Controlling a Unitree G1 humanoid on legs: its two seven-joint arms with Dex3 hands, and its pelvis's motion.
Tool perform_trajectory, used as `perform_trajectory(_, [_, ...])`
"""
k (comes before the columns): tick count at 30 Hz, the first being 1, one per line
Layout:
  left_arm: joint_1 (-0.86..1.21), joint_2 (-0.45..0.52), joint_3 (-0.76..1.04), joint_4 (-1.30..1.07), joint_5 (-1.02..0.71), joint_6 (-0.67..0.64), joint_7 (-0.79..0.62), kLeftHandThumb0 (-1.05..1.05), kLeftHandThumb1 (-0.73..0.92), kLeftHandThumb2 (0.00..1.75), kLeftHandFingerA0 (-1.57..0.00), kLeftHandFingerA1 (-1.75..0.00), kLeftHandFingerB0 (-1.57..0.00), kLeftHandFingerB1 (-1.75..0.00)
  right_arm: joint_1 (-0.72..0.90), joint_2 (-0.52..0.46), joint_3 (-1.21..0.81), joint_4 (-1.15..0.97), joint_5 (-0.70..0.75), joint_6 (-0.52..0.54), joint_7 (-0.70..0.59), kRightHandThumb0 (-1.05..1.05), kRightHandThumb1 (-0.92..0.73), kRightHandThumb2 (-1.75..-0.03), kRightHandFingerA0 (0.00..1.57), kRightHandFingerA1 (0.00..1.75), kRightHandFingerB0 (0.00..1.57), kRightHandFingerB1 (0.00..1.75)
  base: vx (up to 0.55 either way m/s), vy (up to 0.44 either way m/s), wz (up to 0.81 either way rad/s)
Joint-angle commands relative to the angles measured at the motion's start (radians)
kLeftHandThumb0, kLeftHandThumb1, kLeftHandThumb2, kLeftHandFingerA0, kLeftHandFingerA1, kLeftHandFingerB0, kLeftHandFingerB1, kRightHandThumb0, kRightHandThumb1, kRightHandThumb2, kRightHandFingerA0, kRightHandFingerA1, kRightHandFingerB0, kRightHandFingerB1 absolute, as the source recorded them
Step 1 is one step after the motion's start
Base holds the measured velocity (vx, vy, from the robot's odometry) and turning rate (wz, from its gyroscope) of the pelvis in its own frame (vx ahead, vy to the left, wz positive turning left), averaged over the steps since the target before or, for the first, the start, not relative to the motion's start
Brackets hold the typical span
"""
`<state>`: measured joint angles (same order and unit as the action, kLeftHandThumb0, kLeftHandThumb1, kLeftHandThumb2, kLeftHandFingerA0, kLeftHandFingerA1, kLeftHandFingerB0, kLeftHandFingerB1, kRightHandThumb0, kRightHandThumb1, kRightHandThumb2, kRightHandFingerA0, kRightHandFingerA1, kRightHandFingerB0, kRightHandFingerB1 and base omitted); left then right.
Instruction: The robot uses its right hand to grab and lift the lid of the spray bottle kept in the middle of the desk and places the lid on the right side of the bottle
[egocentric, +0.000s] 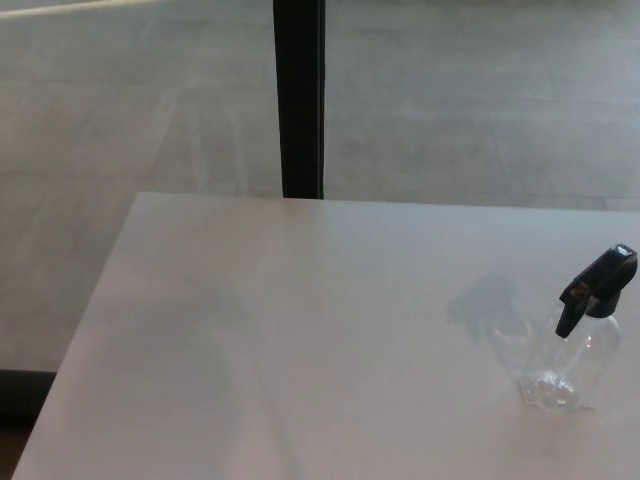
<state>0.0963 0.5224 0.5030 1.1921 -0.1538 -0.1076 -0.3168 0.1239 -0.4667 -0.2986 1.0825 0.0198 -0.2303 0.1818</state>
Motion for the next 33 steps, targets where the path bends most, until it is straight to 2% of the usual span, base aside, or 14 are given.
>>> perform_trajectory(1, [0.001, 0.026, 0.019, 0.022, -0.047, -0.063, -0.081, -0.76, 0.88, 0.65, -0.58, -0.54, -0.42, -0.41, 0.003, -0.036, -0.021, 0.031, 0.035, -0.005, 0.035, -0.69, -0.78, -0.63, 0.41, 0.62, 0.25, 0.36, 0.0, 0.0, 0.0])
perform_trajectory(7, [-0.008, 0.027, 0.031, 0.04, -0.058, -0.052, -0.088, -0.77, 0.86, 0.65, -0.58, -0.53, -0.42, -0.4, -0.033, -0.056, -0.129, 0.095, 0.11, 0.094, -0.031, -0.65, -0.8, -0.64, 0.43, 0.73, 0.26, 0.35, 0.0, 0.0, 0.0])
perform_trajectory(8, [0.004, 0.014, 0.035, 0.044, -0.064, -0.059, -0.088, -0.77, 0.86, 0.66, -0.59, -0.54, -0.41, -0.41, -0.061, -0.077, -0.2, 0.109, 0.166, 0.128, -0.066, -0.59, -0.62, -0.98, 0.51, 0.84, 0.32, 0.53, 0.0, 0.0, 0.0])
perform_trajectory(10, [0.01, 0.011, 0.027, 0.042, -0.06, -0.069, -0.09, -0.78, 0.87, 0.66, -0.57, -0.53, -0.41, -0.41, -0.084, -0.106, -0.245, 0.107, 0.181, 0.17, -0.097, -0.61, -0.81, -0.64, 0.41, 0.76, 0.24, 0.36, 0.0, 0.0, 0.0])
perform_trajectory(11, [0.01, 0.013, 0.022, 0.044, -0.057, -0.071, -0.095, -0.78, 0.87, 0.66, -0.55, -0.52, -0.39, -0.4, -0.109, -0.14, -0.308, 0.1, 0.235, 0.19, -0.073, -0.66, -0.66, -0.99, 0.32, 0.71, 0.04, 0.36, 0.0, 0.0, 0.0])
perform_trajectory(13, [0.009, 0.013, 0.026, 0.044, -0.064, -0.063, -0.101, -0.77, 0.86, 0.66, -0.55, -0.53, -0.4, -0.4, -0.137, -0.164, -0.352, 0.11, 0.253, 0.172, -0.063, -0.63, -0.81, -0.64, 0.26, 0.55, 0.09, 0.27, 0.0, 0.0, 0.0])
perform_trajectory(15, [0.009, 0.014, 0.029, 0.05, -0.068, -0.067, -0.095, -0.78, 0.85, 0.65, -0.58, -0.54, -0.42, -0.4, -0.175, -0.191, -0.403, 0.061, 0.281, 0.176, -0.064, -0.7, -0.6, -0.94, 0.23, 0.59, 0.05, 0.34, 0.0, 0.0, 0.0])
perform_trajectory(18, [0.003, 0.015, 0.029, 0.055, -0.071, -0.06, -0.093, -0.77, 0.85, 0.65, -0.57, -0.52, -0.42, -0.4, -0.234, -0.222, -0.447, -0.083, 0.303, 0.184, -0.046, -0.64, -0.76, -0.65, 0.14, 0.5, 0.1, 0.22, 0.0, 0.0, 0.0])
perform_trajectory(22, [0.006, 0.013, 0.021, 0.055, -0.066, -0.07, -0.094, -0.78, 0.86, 0.66, -0.55, -0.52, -0.4, -0.4, -0.33, -0.265, -0.438, -0.304, 0.285, 0.233, -0.077, -0.72, -0.62, -0.95, 0.28, 0.63, 0.07, 0.33, 0.0, 0.0, 0.0])
perform_trajectory(23, [0.008, 0.012, 0.024, 0.049, -0.071, -0.068, -0.098, -0.79, 0.86, 0.65, -0.57, -0.55, -0.4, -0.41, -0.376, -0.269, -0.425, -0.332, 0.275, 0.208, -0.082, -0.68, -0.76, -0.65, 0.27, 0.51, 0.11, 0.22, 0.0, 0.0, 0.0])
perform_trajectory(27, [0.009, 0.007, 0.027, 0.049, -0.074, -0.062, -0.087, -0.8, 0.85, 0.65, -0.58, -0.55, -0.43, -0.41, -0.484, -0.283, -0.351, -0.54, 0.247, 0.192, -0.043, -0.76, -0.58, -0.92, 0.22, 0.52, 0.06, 0.33, 0.0, 0.0, 0.0])
perform_trajectory(28, [0.01, 0.007, 0.026, 0.048, -0.074, -0.064, -0.088, -0.8, 0.85, 0.65, -0.58, -0.55, -0.42, -0.41, -0.495, -0.279, -0.343, -0.56, 0.246, 0.191, -0.037, -0.72, -0.71, -0.62, 0.37, 0.5, 0.14, 0.26, 0.0, 0.0, 0.0])
perform_trajectory(32, [0.012, 0.005, 0.028, 0.059, -0.074, -0.07, -0.092, -0.78, 0.85, 0.66, -0.58, -0.52, -0.4, -0.39, -0.56, -0.264, -0.2, -0.773, 0.201, 0.182, 0.043, -0.68, -0.7, -0.61, 0.4, 0.4, 0.19, 0.28, 0.0, 0.0, 0.0])
perform_trajectory(33, [0.013, 0.005, 0.028, 0.052, -0.075, -0.063, -0.093, -0.76, 0.86, 0.65, -0.58, -0.53, -0.41, -0.4, -0.579, -0.258, -0.167, -0.796, 0.199, 0.192, 0.065, -0.75, -0.53, -0.87, 0.33, 0.49, 0.17, 0.41, 0.0, 0.0, 0.0])
